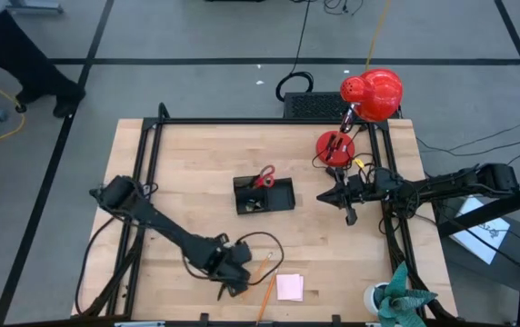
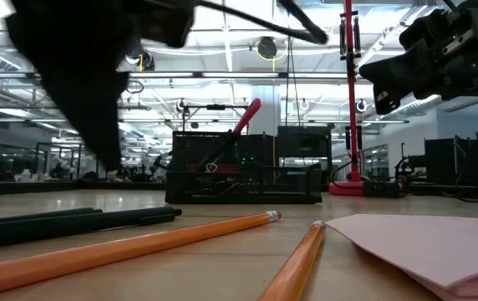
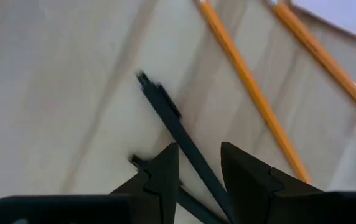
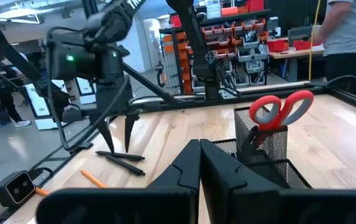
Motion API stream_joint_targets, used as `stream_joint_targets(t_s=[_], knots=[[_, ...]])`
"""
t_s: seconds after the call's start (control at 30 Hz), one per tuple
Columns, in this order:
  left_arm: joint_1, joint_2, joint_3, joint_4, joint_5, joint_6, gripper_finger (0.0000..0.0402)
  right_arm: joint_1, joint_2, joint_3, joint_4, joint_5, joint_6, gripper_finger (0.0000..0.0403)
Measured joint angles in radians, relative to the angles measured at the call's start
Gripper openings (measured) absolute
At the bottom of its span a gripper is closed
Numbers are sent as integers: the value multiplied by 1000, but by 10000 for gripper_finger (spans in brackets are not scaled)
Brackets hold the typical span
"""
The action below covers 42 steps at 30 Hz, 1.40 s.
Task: Pick and place office supplies into organizer
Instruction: Put the right pen into the desk organizer
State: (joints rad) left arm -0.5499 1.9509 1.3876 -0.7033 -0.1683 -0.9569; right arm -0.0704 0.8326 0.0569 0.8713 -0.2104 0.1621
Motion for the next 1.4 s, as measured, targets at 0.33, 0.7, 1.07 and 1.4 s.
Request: stream_joint_targets(t_s=[0.33, 0.7, 1.07, 1.4], knots=[[72, 7, 77, -121, 49, 56, 122, 0, 0, 0, 8, 0, 1, 4], [84, 20, 77, -107, 91, 63, 122, 0, 0, 0, 8, 0, 1, 4], [84, 135, 77, -69, 151, 65, 122, 0, 0, 0, 8, 0, 2, 4], [85, 181, 81, -64, 180, 59, 120, 0, 0, 0, 15, 0, 2, 4]])
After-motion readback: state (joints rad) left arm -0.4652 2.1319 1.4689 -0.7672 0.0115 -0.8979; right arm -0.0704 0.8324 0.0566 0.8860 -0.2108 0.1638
